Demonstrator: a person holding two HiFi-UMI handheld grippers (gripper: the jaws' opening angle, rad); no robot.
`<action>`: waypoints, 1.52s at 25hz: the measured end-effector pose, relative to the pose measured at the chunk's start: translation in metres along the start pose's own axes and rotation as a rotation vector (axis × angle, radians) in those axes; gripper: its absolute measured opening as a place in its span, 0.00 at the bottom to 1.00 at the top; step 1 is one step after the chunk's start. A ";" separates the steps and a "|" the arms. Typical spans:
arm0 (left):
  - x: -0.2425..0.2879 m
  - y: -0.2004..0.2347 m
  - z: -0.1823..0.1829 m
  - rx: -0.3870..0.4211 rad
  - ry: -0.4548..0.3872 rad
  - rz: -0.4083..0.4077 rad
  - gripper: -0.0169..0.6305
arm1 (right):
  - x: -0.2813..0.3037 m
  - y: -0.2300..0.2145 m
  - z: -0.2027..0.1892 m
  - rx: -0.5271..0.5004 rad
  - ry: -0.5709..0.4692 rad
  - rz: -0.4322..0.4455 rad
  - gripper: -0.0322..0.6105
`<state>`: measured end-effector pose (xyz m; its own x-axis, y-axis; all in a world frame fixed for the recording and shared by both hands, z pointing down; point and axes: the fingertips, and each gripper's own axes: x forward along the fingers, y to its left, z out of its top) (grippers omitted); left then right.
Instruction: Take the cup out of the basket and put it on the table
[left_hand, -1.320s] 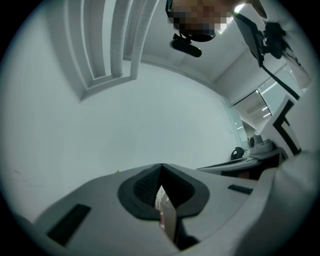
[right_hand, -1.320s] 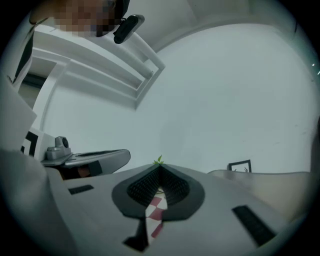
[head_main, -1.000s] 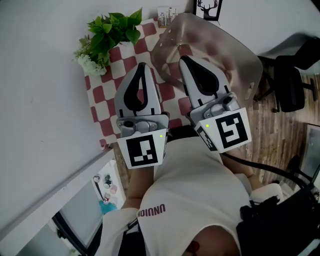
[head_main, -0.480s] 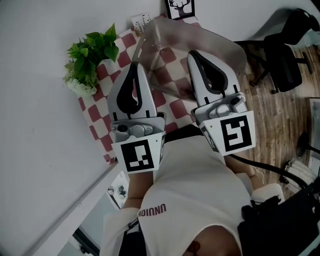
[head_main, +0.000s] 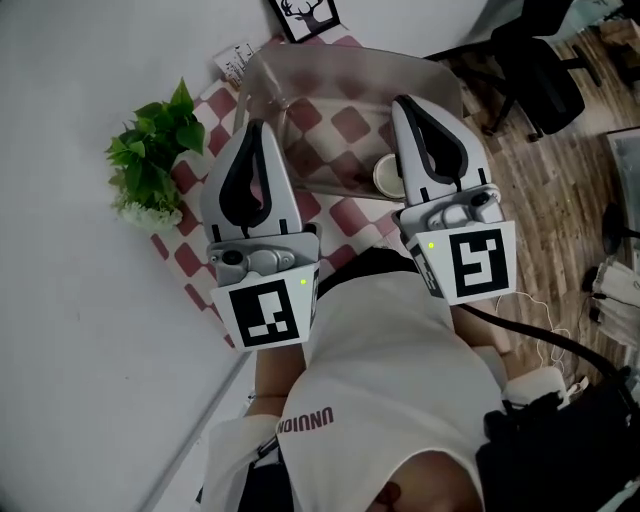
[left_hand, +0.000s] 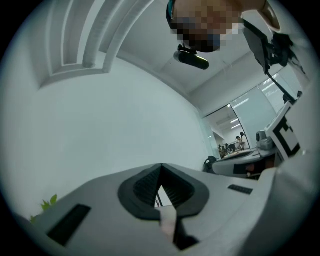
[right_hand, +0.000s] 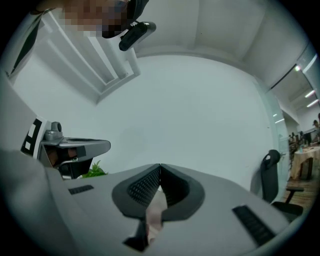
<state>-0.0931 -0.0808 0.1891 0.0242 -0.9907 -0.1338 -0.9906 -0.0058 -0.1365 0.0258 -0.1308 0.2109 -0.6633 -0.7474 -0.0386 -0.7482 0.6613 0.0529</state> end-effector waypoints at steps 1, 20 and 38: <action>0.003 -0.002 -0.001 -0.005 0.004 -0.019 0.04 | -0.002 -0.005 -0.001 0.002 0.005 -0.023 0.08; 0.042 -0.053 -0.007 0.071 0.003 -0.357 0.04 | -0.036 -0.046 -0.020 0.001 0.077 -0.253 0.08; 0.075 -0.090 -0.024 0.008 0.083 -0.651 0.04 | -0.043 -0.063 -0.030 0.053 0.095 -0.305 0.08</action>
<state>-0.0052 -0.1576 0.2147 0.6076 -0.7923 0.0544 -0.7761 -0.6069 -0.1712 0.1023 -0.1423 0.2389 -0.4055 -0.9128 0.0491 -0.9139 0.4060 0.0011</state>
